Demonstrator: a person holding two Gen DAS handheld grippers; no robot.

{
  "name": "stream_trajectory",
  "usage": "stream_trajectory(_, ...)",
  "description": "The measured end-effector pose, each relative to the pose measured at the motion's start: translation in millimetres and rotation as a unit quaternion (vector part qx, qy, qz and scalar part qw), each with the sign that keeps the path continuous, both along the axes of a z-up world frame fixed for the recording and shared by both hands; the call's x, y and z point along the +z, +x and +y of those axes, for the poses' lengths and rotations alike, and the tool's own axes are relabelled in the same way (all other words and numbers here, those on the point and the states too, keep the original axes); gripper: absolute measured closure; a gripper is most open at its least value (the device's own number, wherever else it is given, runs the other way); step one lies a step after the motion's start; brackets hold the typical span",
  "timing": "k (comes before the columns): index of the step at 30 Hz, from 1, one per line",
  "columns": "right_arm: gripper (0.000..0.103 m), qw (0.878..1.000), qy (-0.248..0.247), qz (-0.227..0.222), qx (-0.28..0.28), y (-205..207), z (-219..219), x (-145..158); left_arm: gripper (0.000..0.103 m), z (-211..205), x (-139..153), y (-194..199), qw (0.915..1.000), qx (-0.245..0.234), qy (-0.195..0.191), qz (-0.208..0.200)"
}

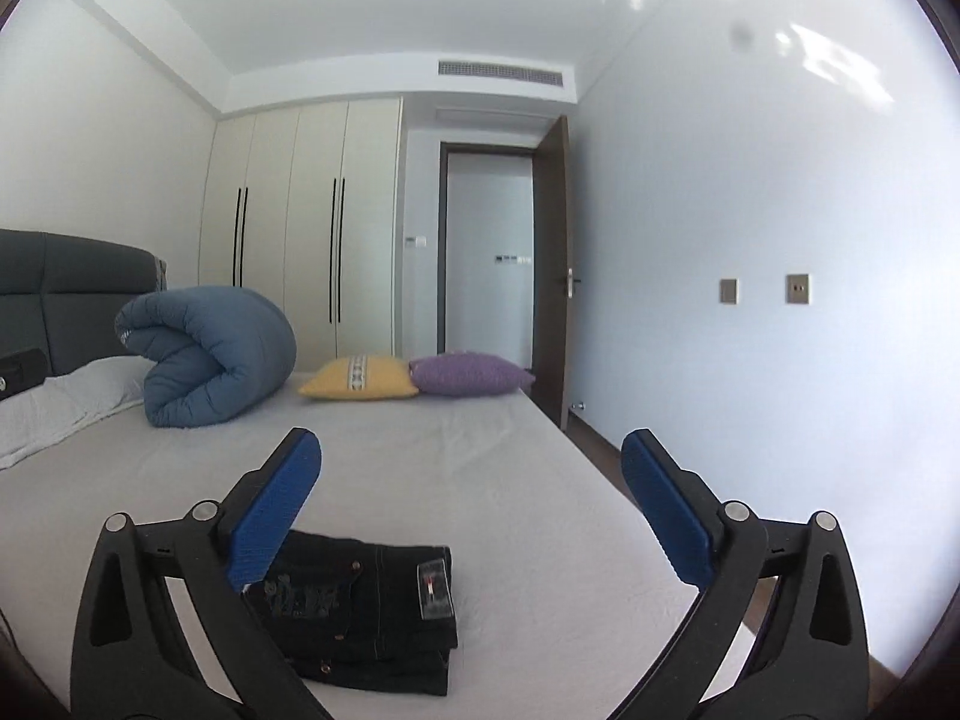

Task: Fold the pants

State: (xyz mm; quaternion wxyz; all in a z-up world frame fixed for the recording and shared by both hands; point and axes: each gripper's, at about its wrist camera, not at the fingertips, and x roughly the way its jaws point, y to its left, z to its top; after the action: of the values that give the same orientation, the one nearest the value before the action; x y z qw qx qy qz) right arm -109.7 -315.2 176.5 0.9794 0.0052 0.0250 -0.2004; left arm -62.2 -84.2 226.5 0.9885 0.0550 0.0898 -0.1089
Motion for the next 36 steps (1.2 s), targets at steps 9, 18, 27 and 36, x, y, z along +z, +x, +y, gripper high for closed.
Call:
stream_trajectory(9, 0.0, 0.994, 0.049, 0.094, -0.008, -33.1, 5.8, 55.4, 0.0, -5.7, -8.1, 4.8, 0.993, 0.006, 0.045, 0.109)
stream_trajectory(18, 0.0, 0.963, 0.146, 0.227, -0.009, -19.7, -19.2, 0.0, 0.0, -17.8, -78.9, 39.2, 0.9645, 0.018, 0.033, 0.261)
stream_trajectory(27, 0.0, 0.96, 0.135, 0.247, 0.0, -1.7, -18.6, -28.3, 0.0, -19.8, -93.9, 40.1, 0.9577, 0.019, 0.032, 0.285)
stream_trajectory(36, 0.0, 0.956, 0.131, 0.261, 0.01, 12.0, -17.9, -42.4, 0.0, -18.1, -95.2, 36.8, 0.9554, 0.023, 0.027, 0.293)
